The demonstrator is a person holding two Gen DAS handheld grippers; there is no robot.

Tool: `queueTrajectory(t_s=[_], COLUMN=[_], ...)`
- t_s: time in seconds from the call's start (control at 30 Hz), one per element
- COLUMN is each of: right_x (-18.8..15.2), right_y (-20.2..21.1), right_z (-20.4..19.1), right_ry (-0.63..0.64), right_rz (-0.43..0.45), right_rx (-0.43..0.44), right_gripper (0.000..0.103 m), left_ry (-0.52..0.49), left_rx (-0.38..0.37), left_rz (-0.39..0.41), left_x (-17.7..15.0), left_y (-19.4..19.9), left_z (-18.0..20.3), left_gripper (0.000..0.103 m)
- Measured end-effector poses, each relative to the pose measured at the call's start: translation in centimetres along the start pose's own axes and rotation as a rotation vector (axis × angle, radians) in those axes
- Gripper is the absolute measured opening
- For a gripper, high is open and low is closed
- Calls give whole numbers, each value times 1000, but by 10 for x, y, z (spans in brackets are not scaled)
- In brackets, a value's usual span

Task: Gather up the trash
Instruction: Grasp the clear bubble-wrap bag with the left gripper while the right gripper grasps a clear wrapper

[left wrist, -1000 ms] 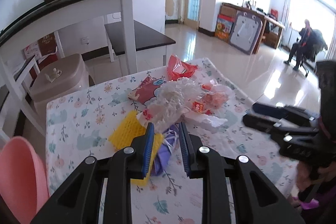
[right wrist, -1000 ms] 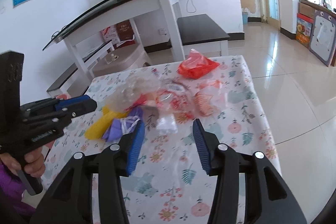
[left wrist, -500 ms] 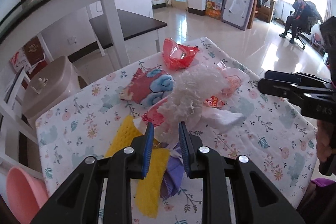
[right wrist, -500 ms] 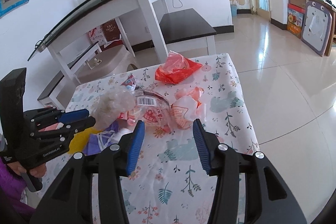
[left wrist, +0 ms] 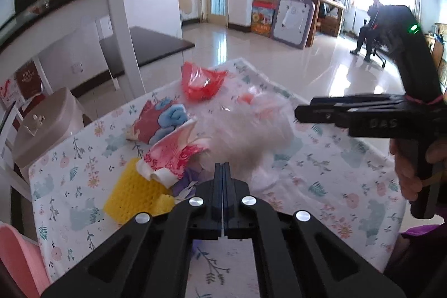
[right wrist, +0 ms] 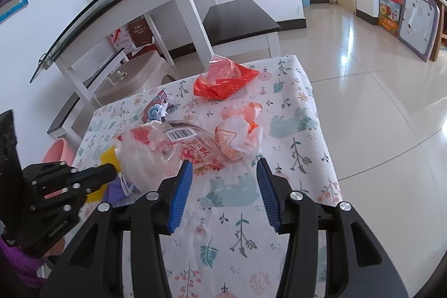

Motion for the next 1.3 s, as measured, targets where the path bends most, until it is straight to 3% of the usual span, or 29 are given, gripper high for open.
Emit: queueTrajectory(t_s=[0.23, 0.3, 0.43, 0.63, 0.83, 0.9, 1.1, 1.2, 1.3], right_x=[4, 9, 16, 16, 10, 8, 1, -4, -8], right_y=[6, 2, -7, -12, -12, -10, -3, -1, 1], right_z=[6, 8, 9, 16, 16, 15, 15, 15, 13], right_ry=[-17, -22, -11, -18, -23, -11, 21, 23, 19], right_rz=[16, 16, 16, 4, -17, -15, -19, -22, -21], right_rx=[9, 17, 12, 24, 91, 96, 105, 115, 127], right_gripper=[49, 49, 49, 49, 49, 49, 49, 49, 49], left_ry=[91, 137, 245, 361, 571, 616, 535, 513, 472], left_rx=[-20, -39, -92, -155, -203, -194, -128, -159, -143], left_rz=[27, 5, -40, -159, -266, -295, -292, -299, -263], left_x=[-4, -6, -15, -31, -37, -36, -33, -36, -34], left_y=[29, 31, 30, 15, -13, -21, -29, -30, -21], left_z=[-6, -10, -16, -12, -16, -14, 6, 15, 18], left_gripper=[0, 2, 25, 25, 26, 32, 37, 20, 18])
Point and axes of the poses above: each gripper's, at about its wrist camera, not at the fingertips, and y roughly against the way its jaws point, z to its right, x to its top, the point moved 1 cm from there along -y, roughly the way its jaws point, and after that the axes turned 2 degrees about x, right-handed, at the moved point
